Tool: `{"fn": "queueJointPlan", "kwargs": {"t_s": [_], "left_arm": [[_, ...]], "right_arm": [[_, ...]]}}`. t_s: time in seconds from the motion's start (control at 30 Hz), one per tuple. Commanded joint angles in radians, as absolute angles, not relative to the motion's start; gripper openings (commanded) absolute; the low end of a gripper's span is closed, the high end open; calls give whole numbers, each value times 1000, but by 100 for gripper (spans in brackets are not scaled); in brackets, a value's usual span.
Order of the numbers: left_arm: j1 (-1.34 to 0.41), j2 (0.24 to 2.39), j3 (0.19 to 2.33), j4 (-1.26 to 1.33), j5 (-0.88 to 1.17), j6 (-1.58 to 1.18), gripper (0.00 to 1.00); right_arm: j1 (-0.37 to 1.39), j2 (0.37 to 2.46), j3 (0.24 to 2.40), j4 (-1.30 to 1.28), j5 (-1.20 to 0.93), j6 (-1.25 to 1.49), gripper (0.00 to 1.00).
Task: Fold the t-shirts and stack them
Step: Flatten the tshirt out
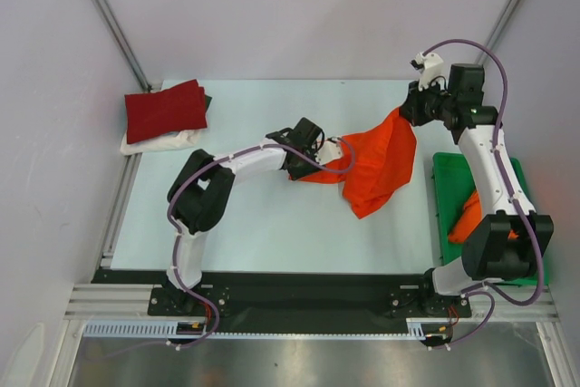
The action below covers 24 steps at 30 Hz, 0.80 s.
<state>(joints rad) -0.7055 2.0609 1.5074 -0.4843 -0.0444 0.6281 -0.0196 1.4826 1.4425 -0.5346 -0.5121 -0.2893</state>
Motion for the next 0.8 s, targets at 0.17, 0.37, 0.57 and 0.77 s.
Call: {"fn": "queueJointPlan", "kwargs": {"t_s": [0.17, 0.37, 0.57, 0.77], "left_arm": [[-695, 1977, 1437, -494, -8, 627, 51], [-684, 1983, 1436, -514, -8, 618, 51], [-670, 2039, 1486, -558, 41, 620, 50], [-655, 2063, 1505, -580, 75, 633, 47]], "right_arm": [[-21, 1513, 1493, -511, -500, -290, 0], [-21, 1520, 1474, -489, -509, -270, 0], [-20, 1532, 1482, -489, -508, -272, 0], [-20, 1536, 1482, -483, -506, -265, 0]]}}
